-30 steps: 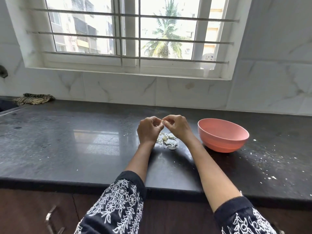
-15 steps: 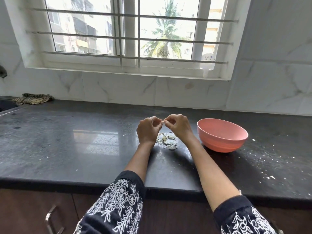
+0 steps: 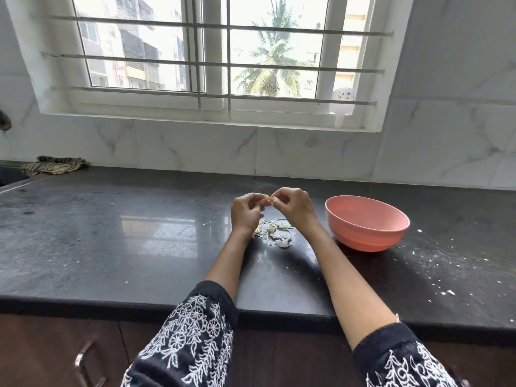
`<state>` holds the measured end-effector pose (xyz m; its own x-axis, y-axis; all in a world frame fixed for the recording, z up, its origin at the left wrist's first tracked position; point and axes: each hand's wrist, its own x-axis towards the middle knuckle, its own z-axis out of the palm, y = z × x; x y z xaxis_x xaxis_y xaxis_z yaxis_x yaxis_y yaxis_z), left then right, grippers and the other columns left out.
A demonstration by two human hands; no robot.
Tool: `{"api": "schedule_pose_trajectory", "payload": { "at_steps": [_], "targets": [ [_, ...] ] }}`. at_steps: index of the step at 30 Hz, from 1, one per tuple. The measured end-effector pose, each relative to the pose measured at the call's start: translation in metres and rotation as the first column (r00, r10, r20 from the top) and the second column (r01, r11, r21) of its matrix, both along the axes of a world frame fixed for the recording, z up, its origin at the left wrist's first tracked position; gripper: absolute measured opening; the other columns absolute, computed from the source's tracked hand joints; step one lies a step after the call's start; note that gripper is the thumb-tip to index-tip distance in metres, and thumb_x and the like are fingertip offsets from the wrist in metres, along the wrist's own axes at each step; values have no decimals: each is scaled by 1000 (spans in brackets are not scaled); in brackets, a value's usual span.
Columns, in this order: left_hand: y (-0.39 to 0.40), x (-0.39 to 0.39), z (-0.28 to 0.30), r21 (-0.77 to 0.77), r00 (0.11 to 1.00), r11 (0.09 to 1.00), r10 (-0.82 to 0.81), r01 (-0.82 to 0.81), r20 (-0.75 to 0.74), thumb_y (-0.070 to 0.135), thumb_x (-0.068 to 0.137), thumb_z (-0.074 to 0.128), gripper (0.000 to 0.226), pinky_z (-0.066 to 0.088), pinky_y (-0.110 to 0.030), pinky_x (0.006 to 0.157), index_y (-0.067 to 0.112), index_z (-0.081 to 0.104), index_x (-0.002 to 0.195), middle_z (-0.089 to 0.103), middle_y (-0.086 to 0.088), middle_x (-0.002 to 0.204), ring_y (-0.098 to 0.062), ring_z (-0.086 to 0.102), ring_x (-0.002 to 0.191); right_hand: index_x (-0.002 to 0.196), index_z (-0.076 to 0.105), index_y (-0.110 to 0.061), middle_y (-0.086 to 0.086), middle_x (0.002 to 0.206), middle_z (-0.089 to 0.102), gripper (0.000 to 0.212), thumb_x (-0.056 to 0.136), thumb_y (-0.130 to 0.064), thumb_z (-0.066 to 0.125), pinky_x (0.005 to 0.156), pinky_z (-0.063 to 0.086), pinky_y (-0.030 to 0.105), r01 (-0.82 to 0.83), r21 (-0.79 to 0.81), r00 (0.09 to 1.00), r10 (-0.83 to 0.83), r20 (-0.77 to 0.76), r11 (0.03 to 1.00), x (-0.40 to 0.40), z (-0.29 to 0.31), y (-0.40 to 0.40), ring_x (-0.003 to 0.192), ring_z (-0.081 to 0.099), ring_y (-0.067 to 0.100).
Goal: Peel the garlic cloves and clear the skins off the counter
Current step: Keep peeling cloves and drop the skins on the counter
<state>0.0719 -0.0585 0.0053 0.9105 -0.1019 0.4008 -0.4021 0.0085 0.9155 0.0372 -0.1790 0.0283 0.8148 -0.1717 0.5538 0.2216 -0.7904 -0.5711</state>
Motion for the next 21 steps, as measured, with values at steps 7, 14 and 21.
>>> {"api": "schedule_pose_trajectory", "payload": {
  "at_steps": [7,14,21],
  "targets": [
    [0,0,0,-62,998,997,-43,40,-40,6,91,57,8,48,-17,55,7,64,90,66,2,72,-2,55,60,90,72,-14,0,82,71,17,88,-11,55,71,45,27,5,49,1000,-6,21,999,0,0,1,73,57,11],
    [0,3,-2,-23,1000,1000,-1,1,-1,3,88,60,8,48,-19,56,9,66,86,67,3,72,-2,58,61,76,68,-16,-8,63,58,11,83,-25,66,63,44,29,44,30,999,-44,5,999,-2,2,-1,64,54,13],
    [1,5,-4,71,994,994,82,-87,74,9,80,72,10,55,-34,72,19,69,77,72,-4,79,-16,66,71,81,73,-16,-2,78,71,9,80,-25,70,71,49,29,-7,106,999,3,39,994,-3,4,2,72,61,12]
  ]
}}
